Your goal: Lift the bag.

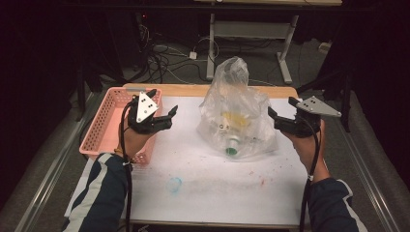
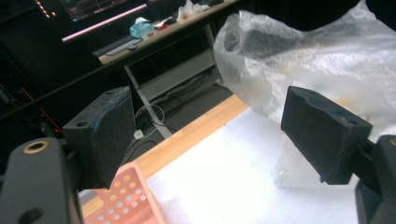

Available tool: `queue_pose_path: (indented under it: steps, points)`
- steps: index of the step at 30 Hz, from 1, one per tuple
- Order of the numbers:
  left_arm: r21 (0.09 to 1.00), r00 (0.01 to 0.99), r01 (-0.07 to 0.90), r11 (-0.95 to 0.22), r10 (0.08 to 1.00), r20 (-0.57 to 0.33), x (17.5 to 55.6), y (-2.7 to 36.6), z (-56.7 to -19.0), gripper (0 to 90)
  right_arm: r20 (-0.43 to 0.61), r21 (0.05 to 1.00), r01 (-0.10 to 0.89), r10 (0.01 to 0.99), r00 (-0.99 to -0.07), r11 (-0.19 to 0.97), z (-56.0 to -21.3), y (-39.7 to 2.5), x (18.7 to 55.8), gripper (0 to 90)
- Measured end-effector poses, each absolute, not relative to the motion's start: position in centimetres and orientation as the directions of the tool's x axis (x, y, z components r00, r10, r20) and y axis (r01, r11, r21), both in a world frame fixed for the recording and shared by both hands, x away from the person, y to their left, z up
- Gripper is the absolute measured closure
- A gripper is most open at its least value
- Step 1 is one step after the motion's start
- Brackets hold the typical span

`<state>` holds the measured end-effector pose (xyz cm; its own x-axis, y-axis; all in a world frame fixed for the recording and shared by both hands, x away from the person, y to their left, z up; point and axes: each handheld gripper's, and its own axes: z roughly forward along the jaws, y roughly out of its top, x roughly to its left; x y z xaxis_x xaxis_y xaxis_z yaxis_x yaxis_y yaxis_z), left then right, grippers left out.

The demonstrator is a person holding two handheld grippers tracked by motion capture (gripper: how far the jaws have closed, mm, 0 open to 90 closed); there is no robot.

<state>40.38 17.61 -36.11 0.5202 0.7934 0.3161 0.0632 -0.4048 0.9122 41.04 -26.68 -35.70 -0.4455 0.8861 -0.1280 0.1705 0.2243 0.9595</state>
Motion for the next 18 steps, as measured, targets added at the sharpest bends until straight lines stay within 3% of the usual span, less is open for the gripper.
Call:
queue_pose_path:
  steps: [18]
  points:
    - [0.893, 0.576, 0.046, -0.447, 0.743, 0.342, 37.0, 17.7, -36.6, 17.3, -0.164, 0.958, 0.130, 0.859, -0.485, 0.256, -36.0, -25.5, 38.8, 17.6]
